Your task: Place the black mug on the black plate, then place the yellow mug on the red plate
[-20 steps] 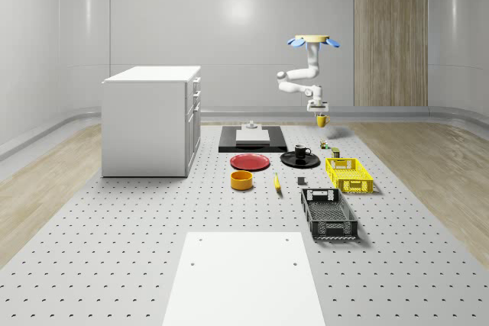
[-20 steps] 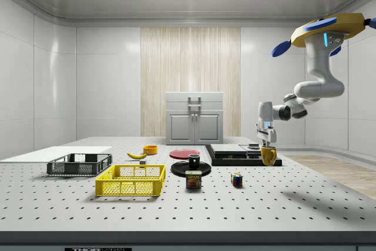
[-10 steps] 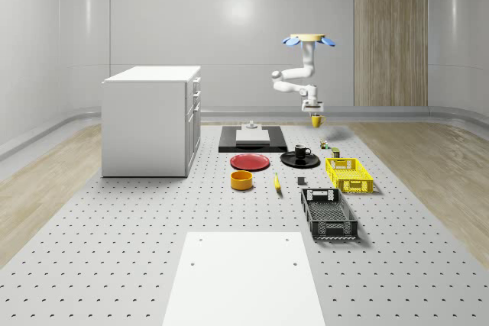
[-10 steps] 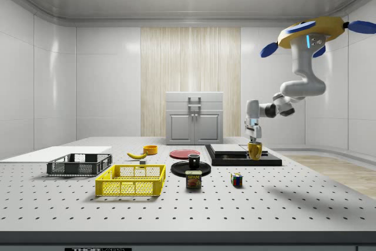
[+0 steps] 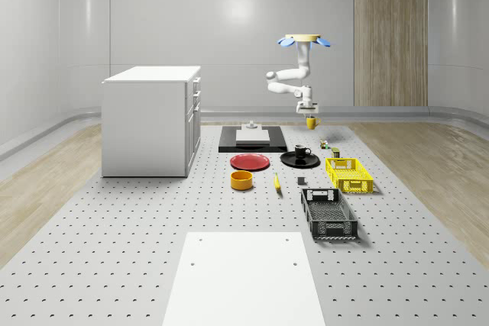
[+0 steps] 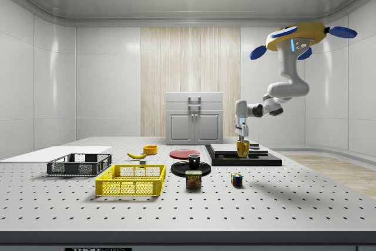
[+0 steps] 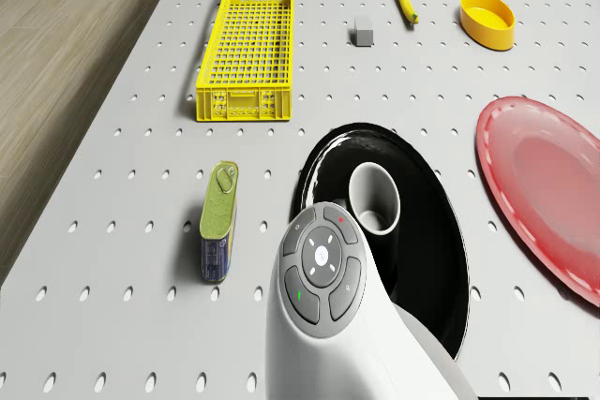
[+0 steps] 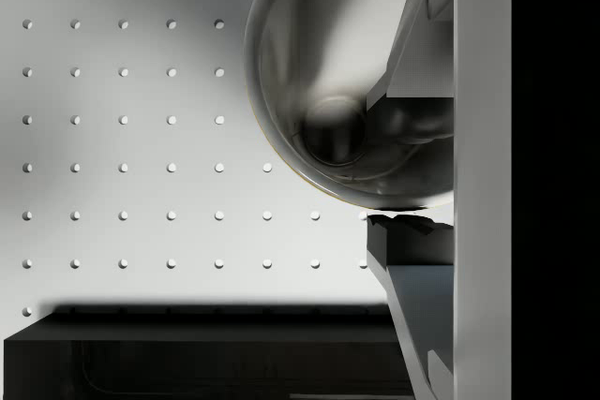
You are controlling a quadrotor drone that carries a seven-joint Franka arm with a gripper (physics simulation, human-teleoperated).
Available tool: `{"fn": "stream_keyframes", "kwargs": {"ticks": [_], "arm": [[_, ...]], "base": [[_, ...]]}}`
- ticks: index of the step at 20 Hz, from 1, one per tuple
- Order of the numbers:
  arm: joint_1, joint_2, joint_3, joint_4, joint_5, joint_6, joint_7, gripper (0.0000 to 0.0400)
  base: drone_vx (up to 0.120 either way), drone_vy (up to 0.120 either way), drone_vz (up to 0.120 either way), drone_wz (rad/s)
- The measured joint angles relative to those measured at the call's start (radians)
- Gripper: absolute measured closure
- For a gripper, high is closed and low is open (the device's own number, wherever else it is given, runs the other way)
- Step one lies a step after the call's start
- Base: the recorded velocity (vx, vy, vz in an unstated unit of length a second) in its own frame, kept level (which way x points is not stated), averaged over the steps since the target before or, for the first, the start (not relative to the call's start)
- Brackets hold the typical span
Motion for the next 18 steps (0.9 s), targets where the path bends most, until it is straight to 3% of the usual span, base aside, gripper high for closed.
{"fn": "stream_keyframes", "kwargs": {"ticks": [18], "arm": [[-0.003, -0.006, 0.001, 0.001, 0.003, 0.005, 0.003, 0.029]], "base": [[0.12, -0.12, 0.0, 0.0]]}}
